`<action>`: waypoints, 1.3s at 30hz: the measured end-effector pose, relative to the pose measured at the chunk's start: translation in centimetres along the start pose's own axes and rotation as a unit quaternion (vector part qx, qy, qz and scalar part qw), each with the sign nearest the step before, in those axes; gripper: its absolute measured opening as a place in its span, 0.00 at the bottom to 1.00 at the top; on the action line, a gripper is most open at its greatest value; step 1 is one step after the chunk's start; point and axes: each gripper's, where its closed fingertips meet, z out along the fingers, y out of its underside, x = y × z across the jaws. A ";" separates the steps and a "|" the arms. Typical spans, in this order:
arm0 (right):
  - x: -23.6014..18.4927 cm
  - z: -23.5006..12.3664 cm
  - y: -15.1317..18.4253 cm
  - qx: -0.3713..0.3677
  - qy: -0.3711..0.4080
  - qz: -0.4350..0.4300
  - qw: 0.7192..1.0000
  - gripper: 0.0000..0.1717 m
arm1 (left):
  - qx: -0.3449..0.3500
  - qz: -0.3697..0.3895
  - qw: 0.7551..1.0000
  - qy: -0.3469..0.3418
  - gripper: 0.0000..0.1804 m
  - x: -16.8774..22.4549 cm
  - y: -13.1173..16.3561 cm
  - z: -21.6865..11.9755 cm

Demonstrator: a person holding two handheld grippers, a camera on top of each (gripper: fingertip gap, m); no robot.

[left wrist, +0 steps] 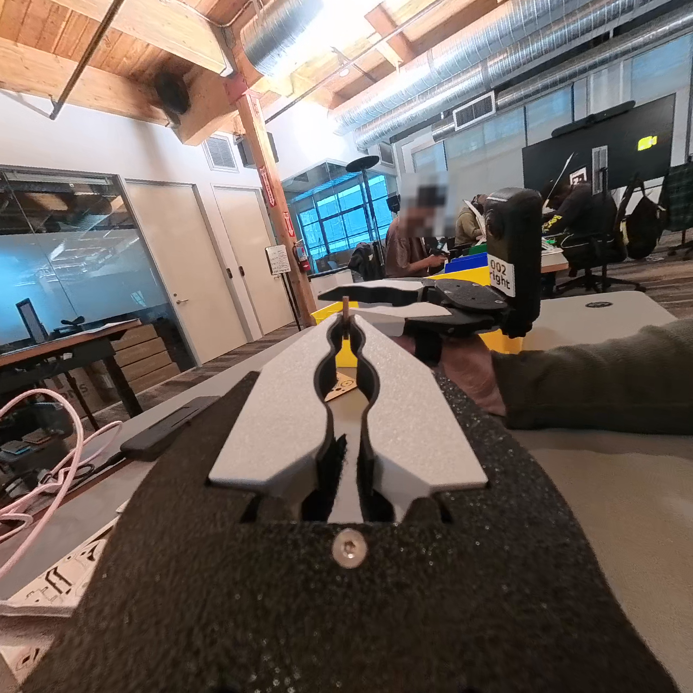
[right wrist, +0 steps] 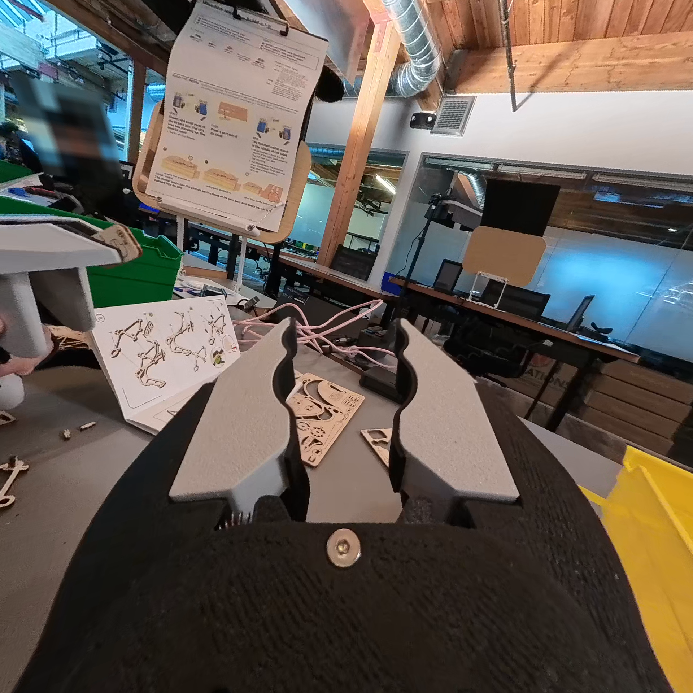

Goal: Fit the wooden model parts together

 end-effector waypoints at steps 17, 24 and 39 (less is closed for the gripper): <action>-9.0 -2.9 -2.7 0.021 -0.270 0.194 0.943 0.30 | 0.002 -0.264 0.959 0.104 0.00 2.5 -0.9 -3.7; -13.2 -4.2 -3.3 -0.021 -0.405 0.331 0.852 0.15 | -0.031 -0.367 0.919 0.139 0.00 3.1 0.7 -3.8; -13.5 -4.4 -2.8 -0.059 -0.439 0.374 0.815 0.02 | -0.053 -0.343 0.926 0.149 0.00 3.9 1.2 -3.6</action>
